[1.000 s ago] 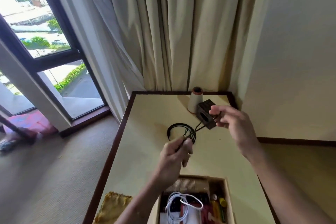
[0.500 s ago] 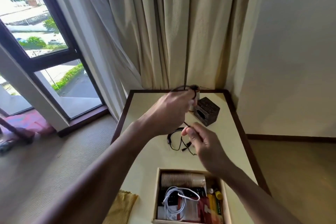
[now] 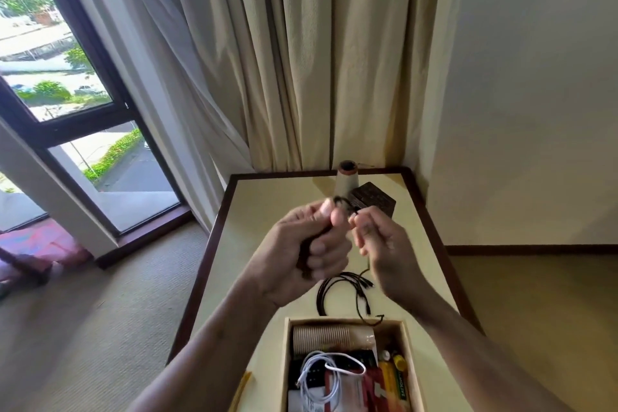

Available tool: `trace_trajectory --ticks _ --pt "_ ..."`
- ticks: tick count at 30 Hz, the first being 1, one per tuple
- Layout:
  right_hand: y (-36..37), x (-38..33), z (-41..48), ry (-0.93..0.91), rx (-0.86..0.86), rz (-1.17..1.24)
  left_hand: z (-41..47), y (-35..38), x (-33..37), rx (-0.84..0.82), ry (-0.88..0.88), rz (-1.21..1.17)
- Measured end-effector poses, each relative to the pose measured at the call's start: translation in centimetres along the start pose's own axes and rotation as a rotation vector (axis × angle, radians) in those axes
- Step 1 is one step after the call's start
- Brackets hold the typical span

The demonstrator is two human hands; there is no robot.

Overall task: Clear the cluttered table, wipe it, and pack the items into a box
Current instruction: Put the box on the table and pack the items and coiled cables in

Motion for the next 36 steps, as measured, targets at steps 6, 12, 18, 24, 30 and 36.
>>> trace_trajectory --ticks 6,12,18,24,30,36 --pt "4.3 1.0 -2.2 0.043 -0.26 -0.026 1.7 0.1 7.5 0.322 0.564 1.14" --pt "-0.3 -3.5 -1.5 -0.148 -0.157 -0.028 1.1 -4.7 2.0 0.045 -0.033 1.405" --pt "-2.1 -4.7 -0.5 -0.151 -0.059 0.029 -1.6 -2.5 -3.0 -0.072 -0.227 0.273" --pt "0.2 -0.8 -0.6 0.022 -0.027 0.177 0.1 0.3 0.5 0.093 0.196 -0.008" --pt "3.8 0.0 -2.6 0.04 -0.274 0.011 1.2 1.2 6.9 0.308 0.543 1.262" --pt "-0.6 -3.6 -1.2 -0.105 -0.164 0.057 1.9 -4.2 2.4 0.114 -0.035 1.587"
Point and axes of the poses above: each hand's wrist, its own z-axis towards the middle knuckle, its own y-axis out of the palm, x = y × z, the point moved 10 cm from there along z, towards the middle knuckle, and after that the axes turned 5 degrees about y, right-handed, at the moved point
